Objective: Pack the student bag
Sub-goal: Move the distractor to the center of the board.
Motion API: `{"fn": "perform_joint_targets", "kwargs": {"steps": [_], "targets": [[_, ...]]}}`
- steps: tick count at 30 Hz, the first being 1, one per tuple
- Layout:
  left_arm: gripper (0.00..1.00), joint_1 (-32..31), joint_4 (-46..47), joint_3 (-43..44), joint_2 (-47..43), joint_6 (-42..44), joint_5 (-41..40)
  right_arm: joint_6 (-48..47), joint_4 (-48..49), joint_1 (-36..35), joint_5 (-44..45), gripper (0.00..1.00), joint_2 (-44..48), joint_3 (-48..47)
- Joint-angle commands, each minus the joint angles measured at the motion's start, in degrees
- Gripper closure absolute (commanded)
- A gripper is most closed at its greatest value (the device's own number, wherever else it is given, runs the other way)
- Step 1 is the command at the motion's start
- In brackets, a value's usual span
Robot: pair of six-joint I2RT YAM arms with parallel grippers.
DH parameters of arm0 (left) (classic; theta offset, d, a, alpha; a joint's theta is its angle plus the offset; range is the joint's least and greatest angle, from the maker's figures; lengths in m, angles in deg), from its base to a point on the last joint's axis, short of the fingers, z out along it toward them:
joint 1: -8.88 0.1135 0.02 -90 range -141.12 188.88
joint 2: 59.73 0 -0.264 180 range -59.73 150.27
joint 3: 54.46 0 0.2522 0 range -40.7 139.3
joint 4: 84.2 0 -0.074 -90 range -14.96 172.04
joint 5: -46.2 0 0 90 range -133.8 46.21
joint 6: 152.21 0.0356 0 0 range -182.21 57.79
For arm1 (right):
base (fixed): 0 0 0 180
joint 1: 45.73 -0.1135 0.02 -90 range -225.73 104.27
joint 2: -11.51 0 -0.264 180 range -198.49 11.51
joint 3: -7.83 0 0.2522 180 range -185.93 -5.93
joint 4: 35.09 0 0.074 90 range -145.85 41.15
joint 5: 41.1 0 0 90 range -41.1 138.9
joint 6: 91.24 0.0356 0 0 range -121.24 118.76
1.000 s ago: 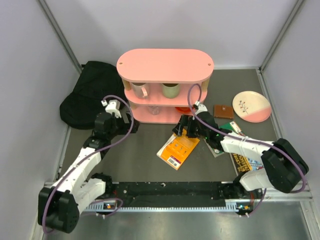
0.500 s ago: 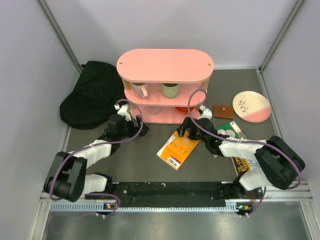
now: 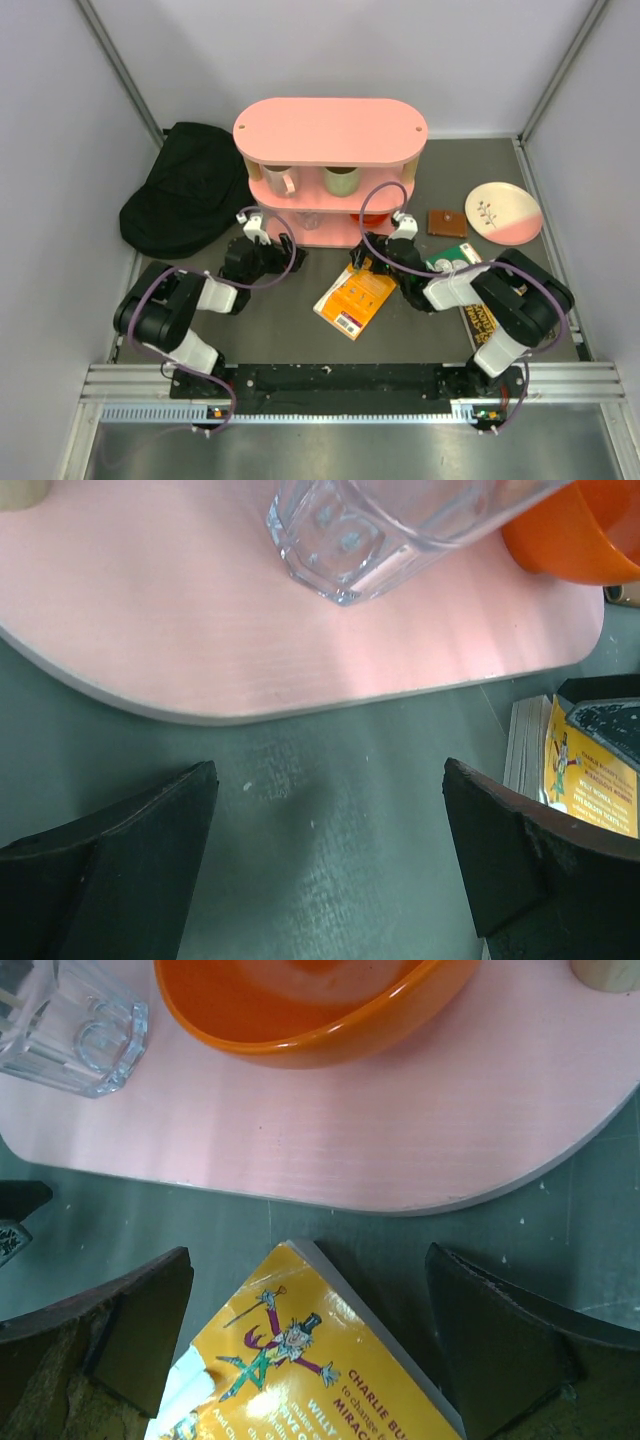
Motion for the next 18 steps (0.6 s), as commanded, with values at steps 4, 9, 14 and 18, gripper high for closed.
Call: {"fn": "perform_joint_targets", "kwargs": {"steps": [4, 9, 14, 18], "targets": [[0.01, -0.07, 10.88, 6.60, 7.06, -0.40, 3.79, 0.45, 9.50, 1.51, 0.94, 0.01, -5.24, -2.95], [0.01, 0.02, 10.27, 10.74, 11.46, -0.14, 6.25, 1.41, 9.33, 3.26, 1.39, 0.01, -6.56, -4.44], [0.01, -0.07, 9.13, 15.58, 14.45, -0.13, 8.18, 3.26, 10.64, 5.28, 1.48, 0.01, -7.96, -4.97], [0.01, -0.07, 7.46, 18.48, 16.12, 0.13, 9.15, 3.88, 11.70, 6.69, 0.60, 0.01, -9.46, -5.76]]}}
